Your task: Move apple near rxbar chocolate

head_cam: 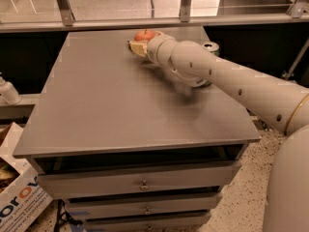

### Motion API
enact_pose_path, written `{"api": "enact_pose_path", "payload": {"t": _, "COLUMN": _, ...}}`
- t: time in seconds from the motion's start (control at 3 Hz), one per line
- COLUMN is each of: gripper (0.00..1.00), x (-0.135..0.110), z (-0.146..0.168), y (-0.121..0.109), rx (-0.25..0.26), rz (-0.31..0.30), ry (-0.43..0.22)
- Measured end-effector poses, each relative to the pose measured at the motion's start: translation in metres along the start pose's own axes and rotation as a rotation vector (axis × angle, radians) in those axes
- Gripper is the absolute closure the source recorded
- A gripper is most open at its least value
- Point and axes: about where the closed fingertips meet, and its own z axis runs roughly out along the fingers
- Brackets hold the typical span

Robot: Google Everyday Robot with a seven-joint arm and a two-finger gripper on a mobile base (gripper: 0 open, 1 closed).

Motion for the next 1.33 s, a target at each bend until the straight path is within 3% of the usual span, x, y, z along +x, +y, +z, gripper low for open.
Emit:
{"api": "enact_pose_path", "payload": {"t": 0.33, "gripper": 1.0, "x": -0.005, "z": 0.0, "y": -0.029, "rx": 0.046, "rz": -0.001, "ry": -0.01}}
{"api": "enact_pose_path", "payload": {"t": 1.0, "gripper": 1.0, "x": 0.008, "z": 0.001, "y": -0.033, "rx": 0.057, "rz": 0.021, "ry": 0.0}}
{"api": "enact_pose_path", "payload": {"t": 1.33, "gripper": 1.0, "x": 0.03, "z": 0.011, "y": -0.018, "rx": 0.041, "rz": 0.064, "ry": 0.019}}
